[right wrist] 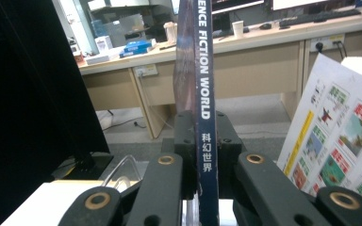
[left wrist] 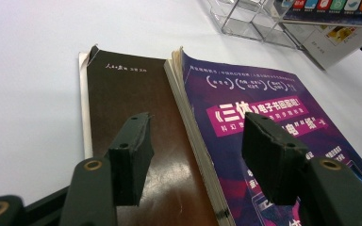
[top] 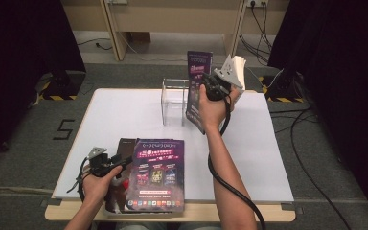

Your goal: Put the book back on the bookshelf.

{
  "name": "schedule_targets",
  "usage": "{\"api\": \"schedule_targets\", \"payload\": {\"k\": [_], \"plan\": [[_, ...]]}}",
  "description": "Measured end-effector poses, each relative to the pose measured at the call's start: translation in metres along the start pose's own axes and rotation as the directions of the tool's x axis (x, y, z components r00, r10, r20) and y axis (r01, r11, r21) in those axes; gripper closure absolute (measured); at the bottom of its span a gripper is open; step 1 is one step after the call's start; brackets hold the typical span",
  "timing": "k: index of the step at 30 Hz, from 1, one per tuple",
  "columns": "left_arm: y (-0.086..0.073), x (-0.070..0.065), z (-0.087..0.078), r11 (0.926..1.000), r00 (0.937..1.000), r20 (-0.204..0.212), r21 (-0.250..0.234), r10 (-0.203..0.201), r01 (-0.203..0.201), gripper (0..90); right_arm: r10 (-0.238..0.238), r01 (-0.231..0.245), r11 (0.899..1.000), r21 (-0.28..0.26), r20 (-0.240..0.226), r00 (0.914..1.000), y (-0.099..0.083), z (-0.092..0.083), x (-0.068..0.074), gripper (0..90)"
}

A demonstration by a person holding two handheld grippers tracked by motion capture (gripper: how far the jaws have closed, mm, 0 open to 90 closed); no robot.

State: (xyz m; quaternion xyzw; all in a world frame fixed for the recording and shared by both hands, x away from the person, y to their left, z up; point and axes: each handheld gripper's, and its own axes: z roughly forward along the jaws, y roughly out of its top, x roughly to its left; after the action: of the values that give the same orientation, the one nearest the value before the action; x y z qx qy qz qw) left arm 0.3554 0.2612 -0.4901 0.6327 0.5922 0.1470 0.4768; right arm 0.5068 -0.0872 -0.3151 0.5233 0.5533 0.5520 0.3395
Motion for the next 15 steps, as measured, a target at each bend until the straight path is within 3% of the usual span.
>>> {"api": "schedule_targets", "payload": {"k": [15], "plan": [[0.000, 0.000, 0.001, 1.0000, 1.0000, 0.007, 0.003, -0.007, 0.007, 42.6, 0.003, -0.002, 1.000, -0.020, 0.034, 0.9994, 0.006, 0.024, 0.006, 83.8]]}}
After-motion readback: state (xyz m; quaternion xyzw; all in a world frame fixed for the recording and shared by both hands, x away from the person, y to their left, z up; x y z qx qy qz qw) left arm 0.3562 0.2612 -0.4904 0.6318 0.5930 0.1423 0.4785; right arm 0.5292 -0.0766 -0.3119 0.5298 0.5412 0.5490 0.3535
